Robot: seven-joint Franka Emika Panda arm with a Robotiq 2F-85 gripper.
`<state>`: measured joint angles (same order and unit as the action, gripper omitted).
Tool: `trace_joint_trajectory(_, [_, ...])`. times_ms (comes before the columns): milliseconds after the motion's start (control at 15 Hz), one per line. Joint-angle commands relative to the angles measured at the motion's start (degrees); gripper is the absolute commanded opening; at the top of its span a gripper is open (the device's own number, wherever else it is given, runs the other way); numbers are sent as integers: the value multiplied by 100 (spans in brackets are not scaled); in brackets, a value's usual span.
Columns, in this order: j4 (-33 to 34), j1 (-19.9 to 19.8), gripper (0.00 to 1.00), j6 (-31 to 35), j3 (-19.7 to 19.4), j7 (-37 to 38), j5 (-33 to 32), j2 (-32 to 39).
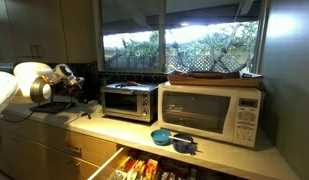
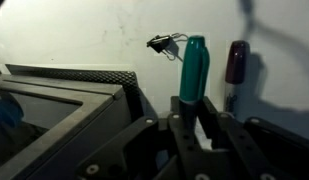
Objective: Pick up the green marker from on top of the oven and put it on the kitchen counter
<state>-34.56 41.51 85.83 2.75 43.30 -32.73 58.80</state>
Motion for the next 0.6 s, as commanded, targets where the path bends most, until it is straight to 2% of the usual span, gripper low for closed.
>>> trace_joint_trajectory(0, [299, -76, 6, 209, 120, -140, 167, 353])
trace_joint_trajectory(533, [634, 65, 6, 260, 24, 76, 74, 714])
